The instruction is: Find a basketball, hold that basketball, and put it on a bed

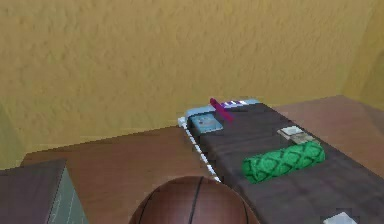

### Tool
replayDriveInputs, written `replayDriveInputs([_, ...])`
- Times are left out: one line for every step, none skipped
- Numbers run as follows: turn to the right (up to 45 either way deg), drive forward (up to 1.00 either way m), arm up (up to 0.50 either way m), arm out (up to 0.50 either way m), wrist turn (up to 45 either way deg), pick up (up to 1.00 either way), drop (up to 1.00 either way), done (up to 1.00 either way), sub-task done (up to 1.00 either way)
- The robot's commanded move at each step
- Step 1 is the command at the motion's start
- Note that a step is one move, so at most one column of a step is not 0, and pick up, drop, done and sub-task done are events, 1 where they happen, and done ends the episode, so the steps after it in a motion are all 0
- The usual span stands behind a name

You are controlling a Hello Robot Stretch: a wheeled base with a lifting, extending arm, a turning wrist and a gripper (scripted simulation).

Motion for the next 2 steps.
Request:
replayDriveInputs([-6.0, 0.0, 0.0, 0.0, 0.0, 0.0, 0.0, 0.0, 0.0])
replayDriveInputs([0.0, 1.0, 0.0, 0.0, 0.0, 0.0, 0.0, 0.0, 0.0])
